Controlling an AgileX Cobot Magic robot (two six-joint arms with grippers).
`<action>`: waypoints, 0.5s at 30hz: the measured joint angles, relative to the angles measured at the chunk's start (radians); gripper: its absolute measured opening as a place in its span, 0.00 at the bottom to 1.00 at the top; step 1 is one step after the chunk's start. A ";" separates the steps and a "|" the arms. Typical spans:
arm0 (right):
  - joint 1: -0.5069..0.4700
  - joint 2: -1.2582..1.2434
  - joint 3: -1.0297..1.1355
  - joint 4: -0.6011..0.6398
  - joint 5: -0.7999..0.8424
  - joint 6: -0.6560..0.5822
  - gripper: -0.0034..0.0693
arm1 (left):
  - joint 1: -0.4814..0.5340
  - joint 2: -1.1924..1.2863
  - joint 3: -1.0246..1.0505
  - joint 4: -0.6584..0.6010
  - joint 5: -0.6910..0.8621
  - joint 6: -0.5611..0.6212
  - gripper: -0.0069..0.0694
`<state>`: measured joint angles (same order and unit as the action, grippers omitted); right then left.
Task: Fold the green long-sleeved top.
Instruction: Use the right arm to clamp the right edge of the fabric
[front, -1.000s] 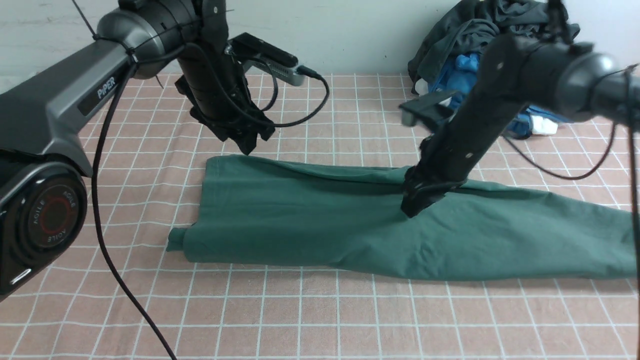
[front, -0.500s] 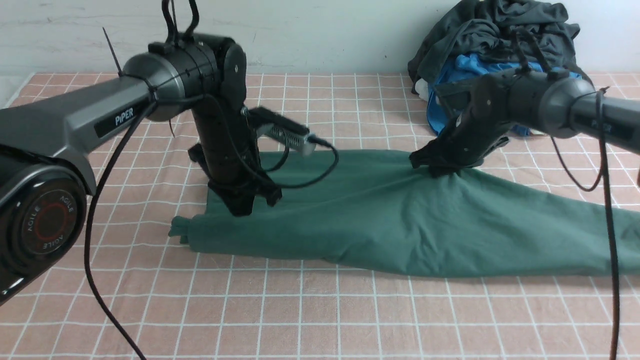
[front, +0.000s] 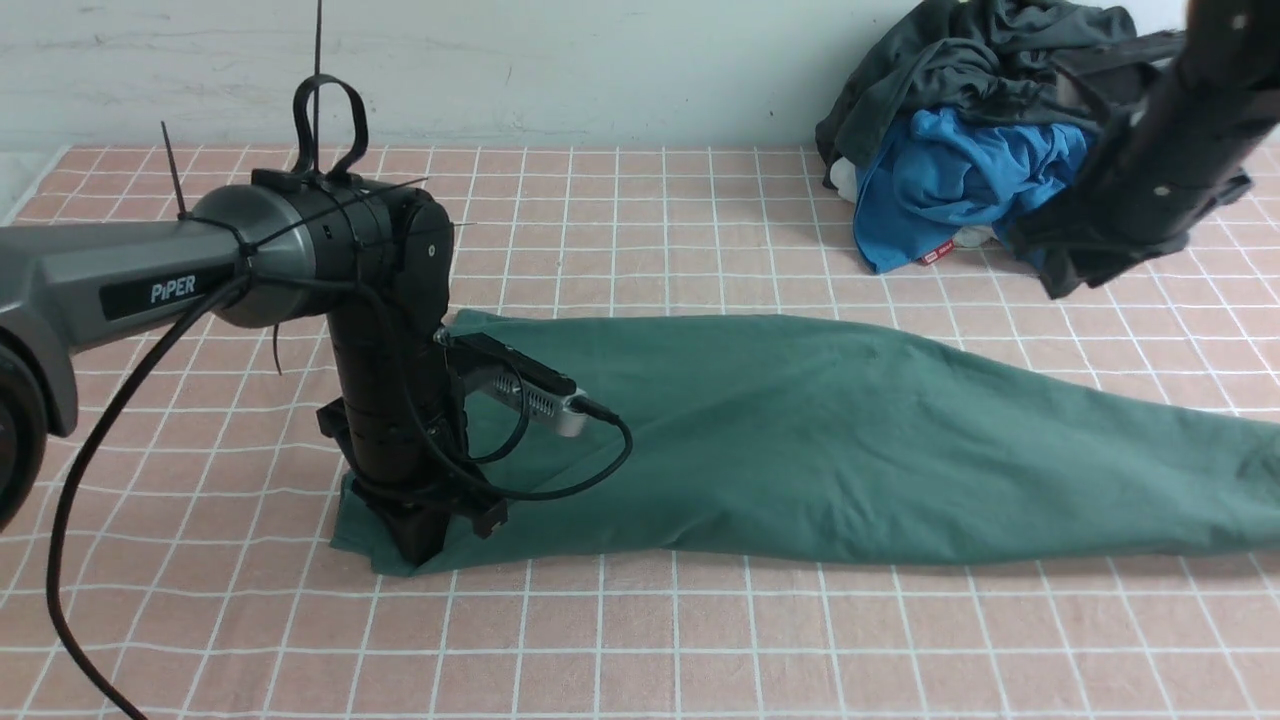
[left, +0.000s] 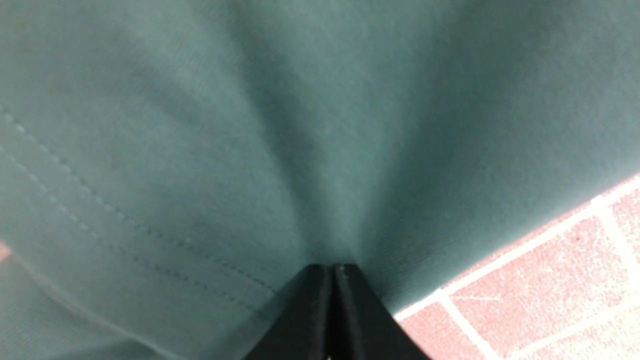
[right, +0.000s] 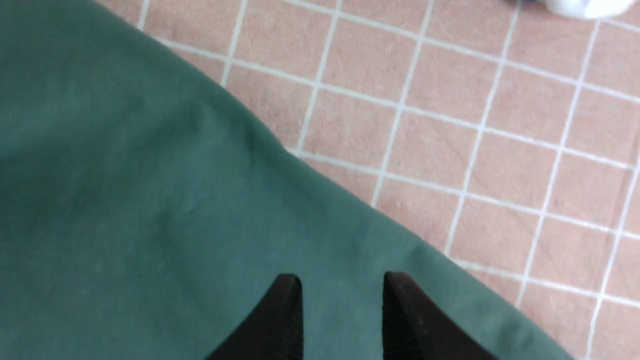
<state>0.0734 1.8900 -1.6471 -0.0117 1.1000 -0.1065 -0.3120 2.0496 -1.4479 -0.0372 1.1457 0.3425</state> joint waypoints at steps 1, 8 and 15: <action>-0.017 -0.039 0.057 0.012 -0.022 0.000 0.35 | 0.000 -0.002 0.003 0.000 -0.005 0.000 0.09; -0.176 -0.199 0.375 0.012 -0.131 0.016 0.36 | 0.013 -0.005 0.008 -0.011 -0.023 -0.001 0.09; -0.402 -0.156 0.482 0.012 -0.183 0.069 0.51 | 0.023 -0.005 0.008 -0.018 -0.031 -0.001 0.09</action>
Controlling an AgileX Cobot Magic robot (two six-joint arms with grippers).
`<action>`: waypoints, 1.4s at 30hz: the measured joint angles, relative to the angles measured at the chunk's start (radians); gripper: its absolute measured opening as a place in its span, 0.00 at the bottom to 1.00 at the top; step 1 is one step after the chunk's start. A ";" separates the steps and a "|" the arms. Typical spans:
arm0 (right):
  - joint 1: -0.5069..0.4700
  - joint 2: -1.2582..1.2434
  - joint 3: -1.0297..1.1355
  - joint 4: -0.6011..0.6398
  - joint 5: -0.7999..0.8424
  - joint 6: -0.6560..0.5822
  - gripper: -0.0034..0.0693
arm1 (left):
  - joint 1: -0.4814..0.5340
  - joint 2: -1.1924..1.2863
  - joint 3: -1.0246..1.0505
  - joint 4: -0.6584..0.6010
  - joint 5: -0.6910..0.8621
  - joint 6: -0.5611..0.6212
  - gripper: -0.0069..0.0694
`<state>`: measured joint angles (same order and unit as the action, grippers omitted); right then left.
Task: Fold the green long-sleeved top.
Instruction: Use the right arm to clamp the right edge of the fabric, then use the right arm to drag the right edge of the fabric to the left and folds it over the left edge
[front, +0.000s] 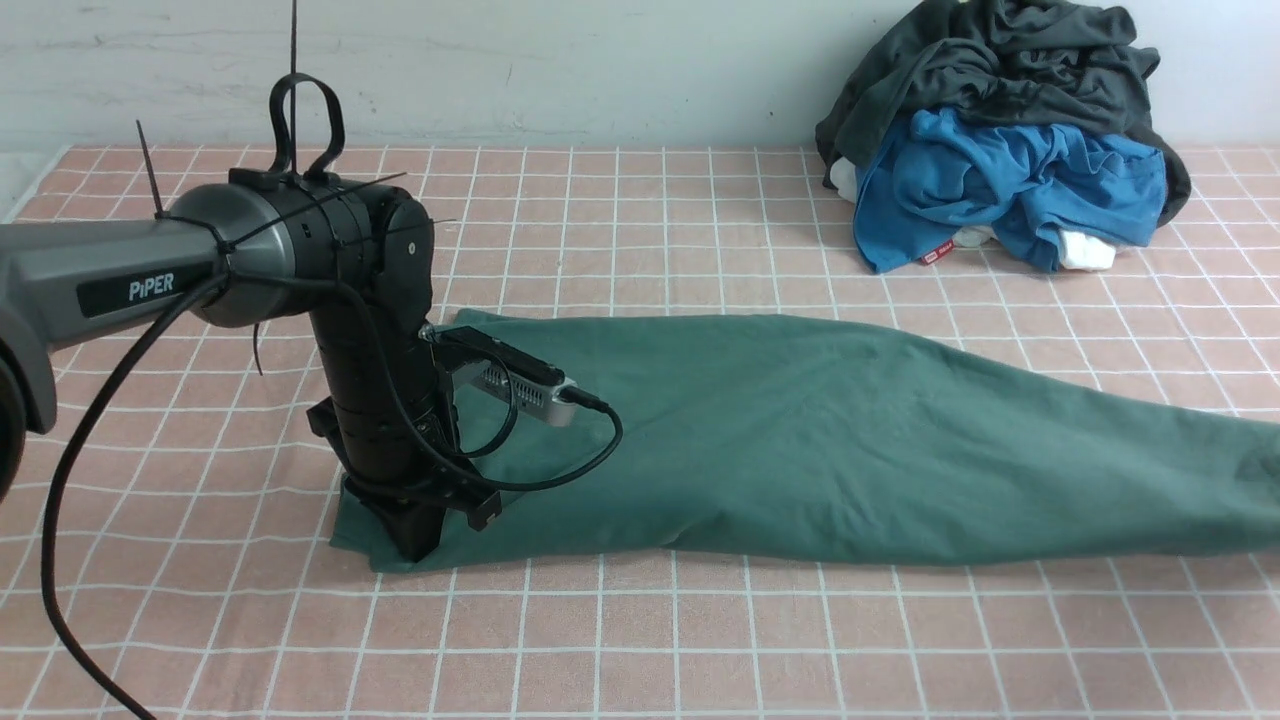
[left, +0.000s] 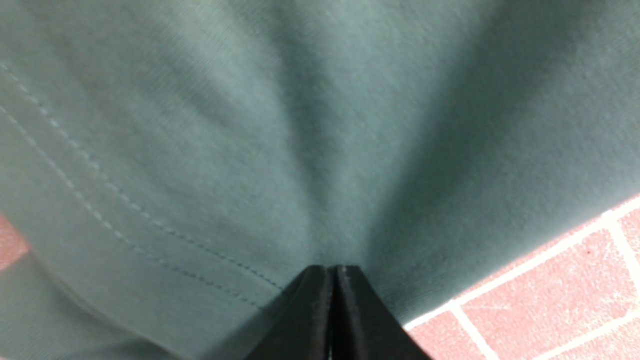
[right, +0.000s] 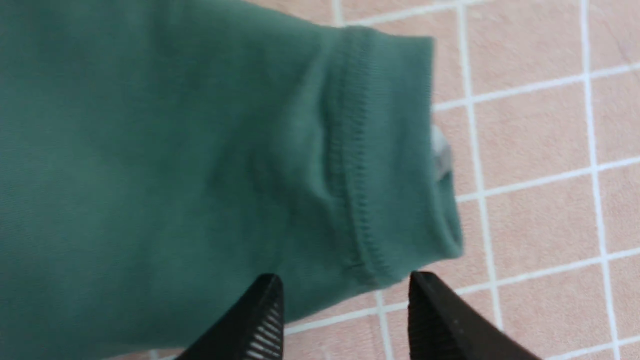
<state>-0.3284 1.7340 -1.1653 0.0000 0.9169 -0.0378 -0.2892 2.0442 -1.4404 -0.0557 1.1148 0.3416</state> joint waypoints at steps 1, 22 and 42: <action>-0.030 0.029 0.003 0.000 -0.013 0.010 0.57 | 0.000 0.000 0.000 -0.001 -0.001 0.000 0.09; -0.052 0.174 0.001 0.111 -0.104 -0.017 0.59 | 0.008 0.000 0.000 -0.014 -0.002 0.005 0.09; 0.021 -0.195 -0.089 -0.141 -0.088 0.056 0.08 | 0.039 -0.327 0.004 0.045 -0.012 0.007 0.09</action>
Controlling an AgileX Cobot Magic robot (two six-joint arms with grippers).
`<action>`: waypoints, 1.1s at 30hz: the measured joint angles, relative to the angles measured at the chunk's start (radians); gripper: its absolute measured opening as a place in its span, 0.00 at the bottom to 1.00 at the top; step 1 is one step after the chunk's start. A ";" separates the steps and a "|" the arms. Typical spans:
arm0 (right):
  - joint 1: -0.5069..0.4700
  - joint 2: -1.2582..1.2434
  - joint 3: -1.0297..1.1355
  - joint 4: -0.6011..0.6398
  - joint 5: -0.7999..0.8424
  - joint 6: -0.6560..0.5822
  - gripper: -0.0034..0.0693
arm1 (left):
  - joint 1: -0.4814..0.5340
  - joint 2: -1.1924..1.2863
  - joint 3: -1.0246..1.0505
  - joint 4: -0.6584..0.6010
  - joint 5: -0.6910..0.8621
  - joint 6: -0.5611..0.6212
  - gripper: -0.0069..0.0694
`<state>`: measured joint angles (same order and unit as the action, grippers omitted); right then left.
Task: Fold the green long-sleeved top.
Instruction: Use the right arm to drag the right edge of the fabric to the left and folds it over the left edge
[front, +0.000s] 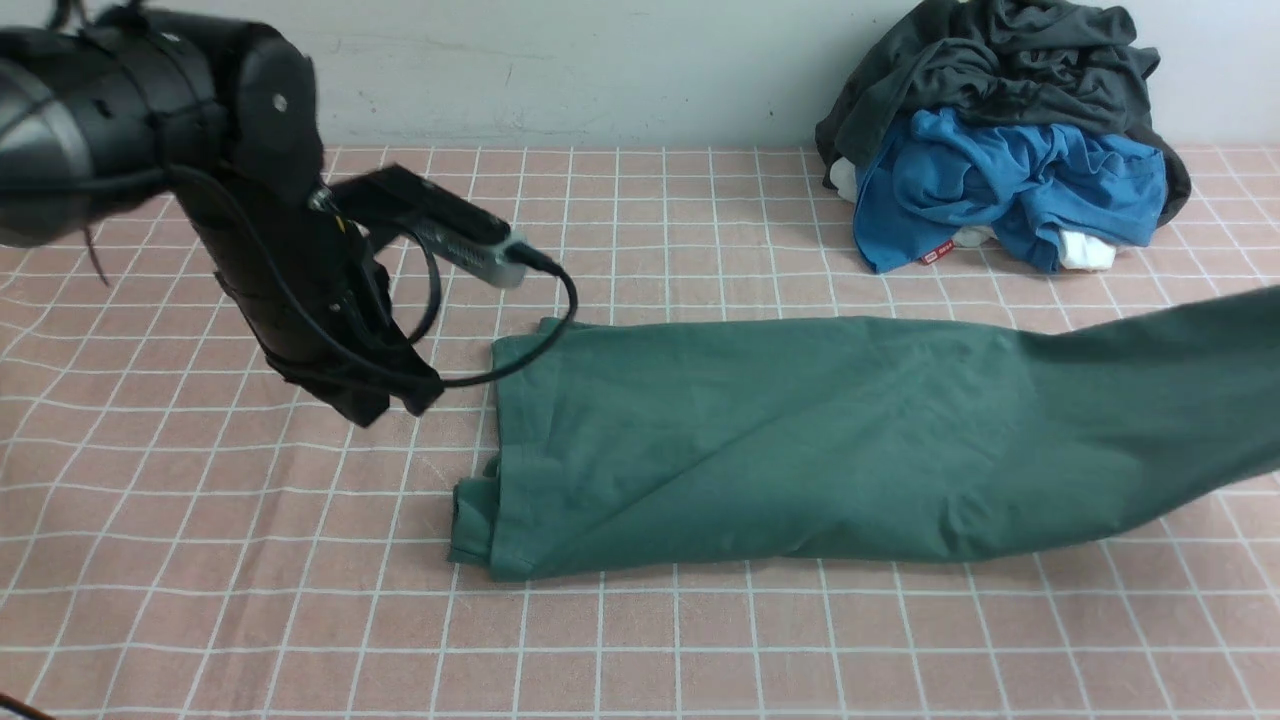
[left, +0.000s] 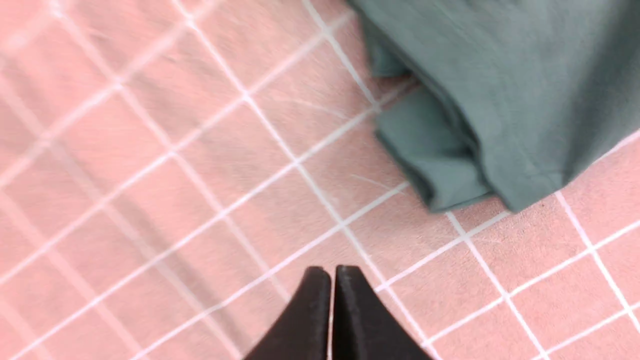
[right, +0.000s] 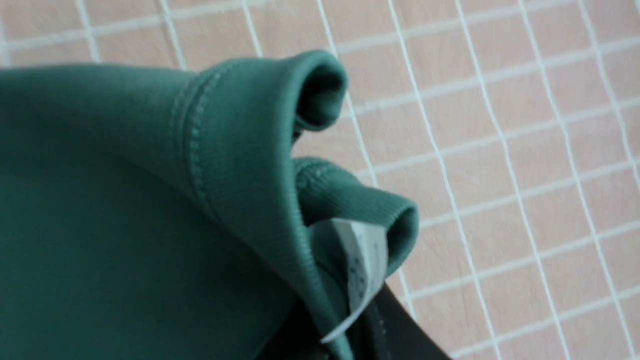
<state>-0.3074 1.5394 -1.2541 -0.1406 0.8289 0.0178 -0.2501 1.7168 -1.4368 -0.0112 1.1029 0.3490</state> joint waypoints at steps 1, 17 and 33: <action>0.037 -0.024 -0.024 0.018 0.005 -0.018 0.08 | 0.007 -0.027 0.000 0.000 0.001 0.000 0.09; 0.768 0.193 -0.378 0.253 -0.006 -0.126 0.08 | 0.074 -0.246 0.001 0.018 0.029 -0.011 0.09; 0.984 0.565 -0.428 0.431 -0.169 -0.227 0.36 | 0.074 -0.283 0.010 0.018 0.049 -0.022 0.09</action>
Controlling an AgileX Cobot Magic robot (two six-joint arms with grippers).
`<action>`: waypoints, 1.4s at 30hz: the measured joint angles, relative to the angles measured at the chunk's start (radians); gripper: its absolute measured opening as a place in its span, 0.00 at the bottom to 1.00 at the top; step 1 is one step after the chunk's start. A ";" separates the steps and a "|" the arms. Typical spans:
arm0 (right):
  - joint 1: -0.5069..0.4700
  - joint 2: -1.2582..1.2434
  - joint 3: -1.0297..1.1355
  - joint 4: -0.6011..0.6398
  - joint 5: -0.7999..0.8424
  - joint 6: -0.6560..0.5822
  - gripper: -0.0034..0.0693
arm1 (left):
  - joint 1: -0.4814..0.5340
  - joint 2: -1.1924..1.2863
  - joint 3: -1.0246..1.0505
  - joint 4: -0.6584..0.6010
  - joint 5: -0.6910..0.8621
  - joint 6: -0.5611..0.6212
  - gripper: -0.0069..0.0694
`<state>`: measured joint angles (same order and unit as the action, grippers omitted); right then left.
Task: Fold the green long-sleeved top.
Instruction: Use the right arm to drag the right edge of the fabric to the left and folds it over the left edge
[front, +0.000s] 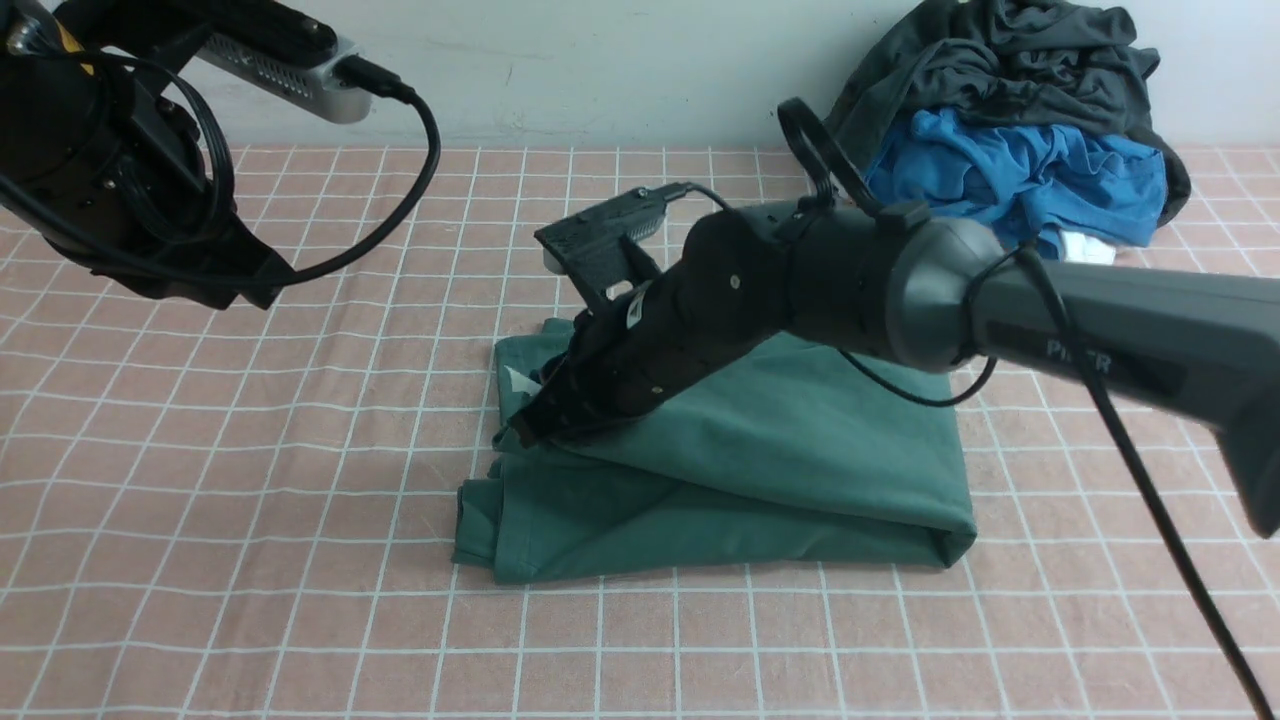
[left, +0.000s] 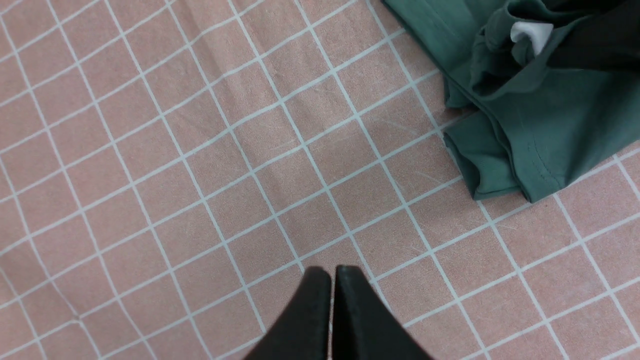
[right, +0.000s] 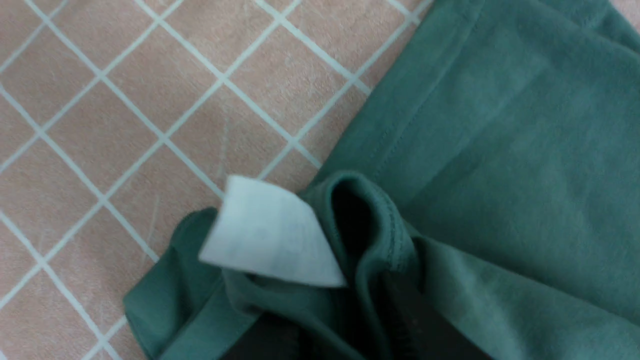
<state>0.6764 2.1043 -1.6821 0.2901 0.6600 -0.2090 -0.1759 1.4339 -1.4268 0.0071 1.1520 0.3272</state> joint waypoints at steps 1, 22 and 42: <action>-0.005 -0.014 -0.030 -0.005 0.043 -0.022 0.47 | 0.000 0.000 0.000 0.000 0.000 0.000 0.09; -0.032 0.131 -0.132 -0.133 0.399 -0.038 0.75 | 0.000 0.000 0.000 0.000 -0.012 0.000 0.09; -0.021 0.174 -0.229 0.003 0.276 -0.030 0.62 | 0.000 0.000 0.000 0.000 -0.015 -0.007 0.09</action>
<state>0.6557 2.2779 -1.9113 0.2933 0.9363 -0.2390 -0.1759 1.4339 -1.4268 0.0071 1.1368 0.3205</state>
